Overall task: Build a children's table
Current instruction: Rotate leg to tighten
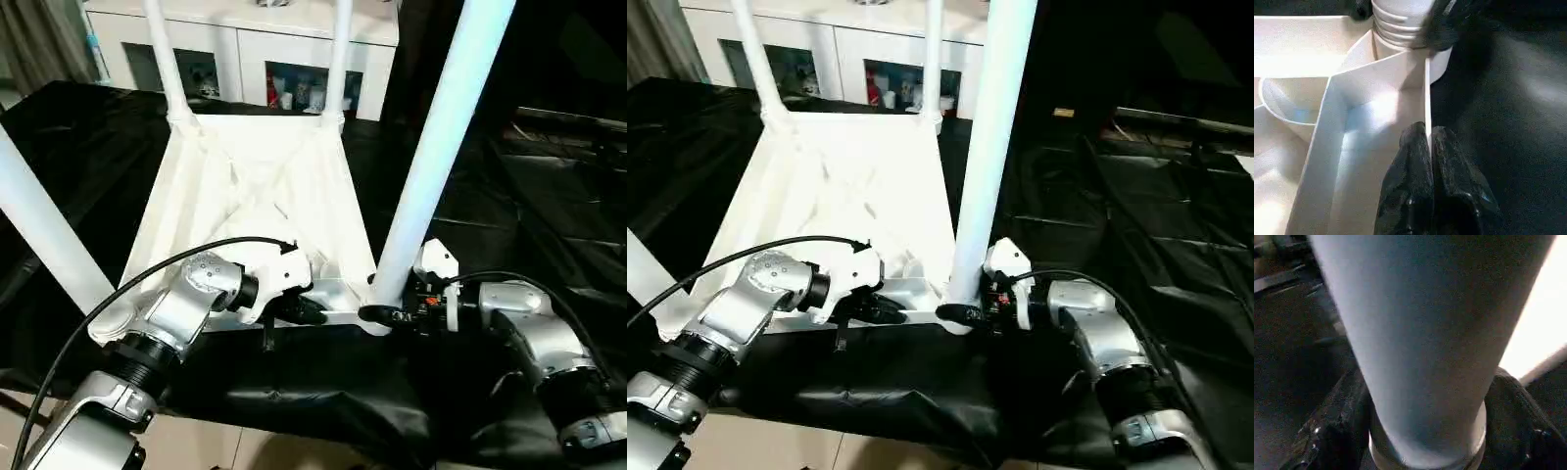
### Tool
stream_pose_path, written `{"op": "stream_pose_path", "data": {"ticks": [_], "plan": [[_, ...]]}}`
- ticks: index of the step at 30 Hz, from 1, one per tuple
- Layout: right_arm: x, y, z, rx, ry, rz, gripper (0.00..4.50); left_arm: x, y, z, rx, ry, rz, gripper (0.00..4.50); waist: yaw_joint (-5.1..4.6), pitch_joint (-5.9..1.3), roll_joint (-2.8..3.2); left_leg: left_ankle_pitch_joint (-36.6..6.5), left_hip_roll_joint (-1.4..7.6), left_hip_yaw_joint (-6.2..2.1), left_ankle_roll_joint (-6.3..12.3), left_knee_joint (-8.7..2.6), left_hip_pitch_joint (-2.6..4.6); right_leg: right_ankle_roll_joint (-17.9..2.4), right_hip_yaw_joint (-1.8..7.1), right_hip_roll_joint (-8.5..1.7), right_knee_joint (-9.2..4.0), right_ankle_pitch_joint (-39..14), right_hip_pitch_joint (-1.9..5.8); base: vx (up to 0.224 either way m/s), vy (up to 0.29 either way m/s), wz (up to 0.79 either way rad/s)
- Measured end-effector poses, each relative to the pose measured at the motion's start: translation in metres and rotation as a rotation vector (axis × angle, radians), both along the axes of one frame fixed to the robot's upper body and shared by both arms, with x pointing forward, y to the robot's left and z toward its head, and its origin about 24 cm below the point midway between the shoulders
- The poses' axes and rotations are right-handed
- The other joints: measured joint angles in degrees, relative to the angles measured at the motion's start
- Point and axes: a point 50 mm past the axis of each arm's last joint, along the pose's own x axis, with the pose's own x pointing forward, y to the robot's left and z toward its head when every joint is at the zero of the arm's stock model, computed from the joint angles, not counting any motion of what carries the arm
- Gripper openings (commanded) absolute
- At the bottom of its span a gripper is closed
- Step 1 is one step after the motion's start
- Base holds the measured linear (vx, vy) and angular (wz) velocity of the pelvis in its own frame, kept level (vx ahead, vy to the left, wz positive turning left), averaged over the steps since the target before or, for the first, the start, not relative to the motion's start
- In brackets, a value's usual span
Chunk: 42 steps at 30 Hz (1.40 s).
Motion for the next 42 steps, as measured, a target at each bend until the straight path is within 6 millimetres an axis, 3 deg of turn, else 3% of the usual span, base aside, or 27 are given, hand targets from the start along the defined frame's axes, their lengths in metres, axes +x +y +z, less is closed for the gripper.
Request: {"op": "stream_pose_path", "data": {"ticks": [6, 14, 15, 16, 18, 20, 22, 26, 28, 33, 38, 42], "plan": [[0.019, 0.007, -0.009, 0.063, -0.012, -0.443, 2.67, 0.02, -0.027, -0.004, -0.008, -0.015, 0.217, 0.0, -0.38, -0.02, 0.07, 0.0, -0.02, -0.08, -0.02, -0.01, 0.11, 0.27, -0.03, 0.0, 0.03, -0.15, -0.07, -0.017, -0.002, -0.01], [0.034, 0.021, -0.01, 0.049, -0.016, -0.773, 2.67, 0.03, -0.053, -0.007, 0.009, -0.065, 0.319, 0.0, -0.45, -0.11, 0.17, 0.0, -0.06, -0.16, -0.02, 0.01, -0.01, 0.27, -0.06, 0.0, -0.26, -0.15, 0.05, 0.0, 0.0, 0.0], [0.034, 0.022, -0.01, 0.048, -0.019, -0.78, 3.02, 0.03, -0.054, -0.007, 0.012, -0.071, 0.315, 0.0, -0.44, -0.12, 0.19, 0.0, -0.06, -0.17, -0.01, 0.02, 0.0, 0.27, -0.05, 0.0, -0.28, -0.14, 0.1, 0.0, 0.0, 0.0], [0.034, 0.023, -0.01, 0.047, -0.021, -0.779, 3.02, 0.03, -0.054, -0.007, 0.012, -0.072, 0.314, 0.0, -0.43, -0.13, 0.2, 0.0, -0.07, -0.16, -0.02, 0.02, 0.0, 0.26, -0.05, 0.0, -0.28, -0.14, 0.12, 0.0, 0.0, 0.0], [0.032, 0.023, -0.01, 0.057, -0.03, -0.755, 3.02, 0.03, -0.055, -0.007, 0.013, -0.082, 0.303, 0.0, -0.35, -0.12, 0.21, 0.0, -0.08, -0.17, -0.01, 0.02, -0.03, 0.24, -0.05, -0.01, -0.3, -0.12, 0.11, 0.0, 0.0, 0.0], [0.031, 0.022, -0.011, 0.067, -0.034, -0.735, 3.43, 0.03, -0.055, -0.007, 0.013, -0.086, 0.295, 0.0, -0.26, -0.12, 0.26, 0.0, -0.07, -0.16, -0.01, -0.04, -0.03, 0.24, -0.06, -0.01, -0.29, -0.11, 0.11, 0.0, 0.0, 0.0], [0.03, 0.02, -0.009, 0.071, -0.051, -0.694, 3.45, 0.031, -0.051, -0.006, 0.017, -0.095, 0.296, 0.0, -0.25, -0.11, 0.26, 0.0, -0.05, -0.18, -0.01, -0.15, -0.03, 0.26, -0.11, 0.02, -0.28, -0.07, 0.06, 0.0, 0.0, 0.0], [0.031, 0.019, 0.008, 0.096, -0.113, -0.543, 3.85, 0.032, -0.04, -0.004, 0.023, -0.109, 0.272, 0.0, -0.87, -0.06, 0.28, 0.0, -0.02, -0.24, -0.01, -0.22, -0.19, 0.34, -0.2, 0.07, -0.29, 0.06, -0.04, 0.0, 0.0, 0.0], [0.029, 0.007, 0.017, 0.042, -0.132, -0.412, 4.02, 0.03, -0.033, -0.003, 0.021, -0.108, 0.218, 0.0, -0.75, -0.03, 0.33, 0.0, -0.02, -0.24, -0.01, -0.26, -0.17, 0.34, -0.2, 0.07, -0.29, 0.07, -0.05, 0.0, 0.0, 0.0], [0.01, -0.012, 0.017, -0.076, -0.117, -0.103, 4.02, 0.019, -0.02, -0.002, 0.006, -0.068, 0.081, 0.0, -0.12, -0.03, 0.33, 0.0, 0.0, -0.22, -0.01, -0.26, -0.12, 0.03, -0.17, 0.06, -0.27, 0.26, 0.0, 0.0, 0.0, 0.0], [-0.001, -0.015, 0.014, -0.091, -0.062, 0.044, 4.02, 0.008, -0.006, 0.001, -0.005, -0.017, -0.033, 0.0, 0.46, -0.03, 0.33, 0.01, 0.0, -0.18, 0.0, -0.21, -0.12, 0.04, -0.15, 0.03, -0.28, 0.24, -0.09, 0.0, 0.0, 0.0], [-0.004, -0.013, 0.017, -0.09, -0.051, 0.109, 4.02, 0.003, -0.006, 0.001, -0.007, 0.007, -0.094, 0.0, 0.91, -0.03, 0.31, 0.01, -0.01, 0.02, 0.0, -0.14, -0.15, 0.12, -0.03, -0.07, -0.32, 0.16, -0.03, 0.0, 0.0, 0.0]]}}
